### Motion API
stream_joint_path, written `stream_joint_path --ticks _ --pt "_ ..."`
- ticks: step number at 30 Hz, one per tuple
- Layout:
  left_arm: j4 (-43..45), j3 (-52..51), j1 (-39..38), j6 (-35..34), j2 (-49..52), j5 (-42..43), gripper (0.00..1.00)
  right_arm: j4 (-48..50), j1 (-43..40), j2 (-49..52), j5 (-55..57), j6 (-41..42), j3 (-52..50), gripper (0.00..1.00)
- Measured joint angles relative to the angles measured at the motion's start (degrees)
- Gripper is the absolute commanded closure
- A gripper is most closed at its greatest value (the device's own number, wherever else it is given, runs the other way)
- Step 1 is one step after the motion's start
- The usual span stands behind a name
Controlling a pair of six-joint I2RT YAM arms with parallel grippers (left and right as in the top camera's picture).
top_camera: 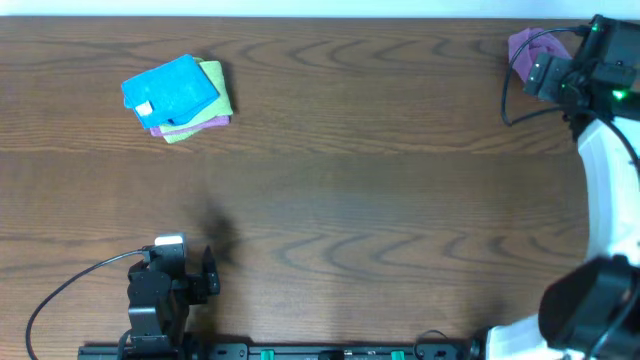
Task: Fold the cloth
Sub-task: 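Grasp the purple cloth with the right gripper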
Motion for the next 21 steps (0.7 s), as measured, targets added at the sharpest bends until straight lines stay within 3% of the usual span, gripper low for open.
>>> stream_joint_path --ticks 10,21 --pt "0.0 0.0 0.0 0.0 0.0 0.0 0.05 4.9 -2.3 18.6 -4.2 -0.5 10.6 0.01" --pt "0.0 0.0 0.0 0.0 0.0 0.0 0.05 11.2 -2.4 29.9 -4.7 -0.5 21.8 0.02"
